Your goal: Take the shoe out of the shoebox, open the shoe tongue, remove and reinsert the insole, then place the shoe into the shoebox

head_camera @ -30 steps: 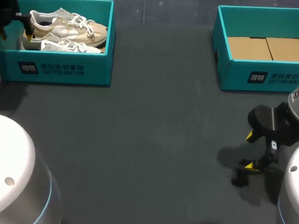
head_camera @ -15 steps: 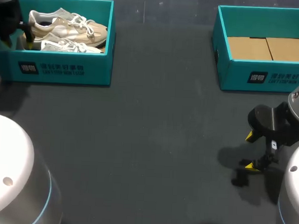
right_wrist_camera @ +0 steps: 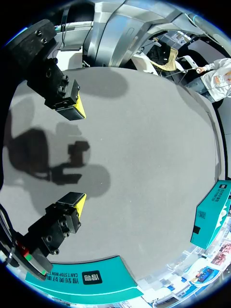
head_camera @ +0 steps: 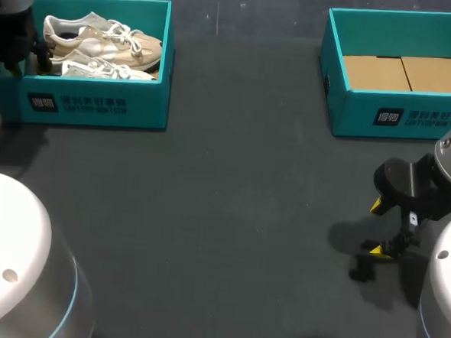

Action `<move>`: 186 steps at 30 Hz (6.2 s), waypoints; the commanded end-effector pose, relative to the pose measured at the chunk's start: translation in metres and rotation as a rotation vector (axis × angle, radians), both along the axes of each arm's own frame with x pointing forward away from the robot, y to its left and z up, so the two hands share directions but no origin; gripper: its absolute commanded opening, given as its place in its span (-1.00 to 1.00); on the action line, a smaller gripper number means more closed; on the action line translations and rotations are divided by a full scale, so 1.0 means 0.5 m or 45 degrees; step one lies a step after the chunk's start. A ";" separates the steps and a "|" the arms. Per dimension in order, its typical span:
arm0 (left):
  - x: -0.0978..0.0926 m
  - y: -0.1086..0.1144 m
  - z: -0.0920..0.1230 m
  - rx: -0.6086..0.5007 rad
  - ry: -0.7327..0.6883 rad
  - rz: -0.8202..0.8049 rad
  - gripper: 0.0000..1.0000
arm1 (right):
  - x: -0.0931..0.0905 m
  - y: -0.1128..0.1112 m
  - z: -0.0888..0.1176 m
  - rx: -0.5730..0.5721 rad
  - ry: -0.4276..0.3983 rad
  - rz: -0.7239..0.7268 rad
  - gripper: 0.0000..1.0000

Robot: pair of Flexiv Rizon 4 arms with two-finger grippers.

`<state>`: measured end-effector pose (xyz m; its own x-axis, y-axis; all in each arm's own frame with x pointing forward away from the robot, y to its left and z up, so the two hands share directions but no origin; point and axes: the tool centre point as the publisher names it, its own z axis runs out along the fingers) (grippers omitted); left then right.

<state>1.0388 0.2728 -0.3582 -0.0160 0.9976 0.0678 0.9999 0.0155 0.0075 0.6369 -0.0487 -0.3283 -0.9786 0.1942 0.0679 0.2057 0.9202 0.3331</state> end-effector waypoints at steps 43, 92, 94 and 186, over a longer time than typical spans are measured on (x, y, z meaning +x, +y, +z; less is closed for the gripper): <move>0.006 0.029 0.072 -0.062 -0.005 -0.046 -1.00 | -0.005 -0.001 0.001 -0.001 -0.005 -0.001 1.00; -0.248 -0.168 0.421 0.177 -0.047 -0.140 -1.00 | -0.005 -0.001 0.001 -0.001 -0.005 -0.001 1.00; -0.279 -0.185 0.416 0.184 -0.043 -0.160 -1.00 | -0.005 -0.001 0.001 -0.001 -0.005 -0.001 1.00; -0.604 -0.649 0.104 0.350 0.195 -0.301 -1.00 | -0.005 -0.001 0.001 -0.001 -0.005 -0.001 1.00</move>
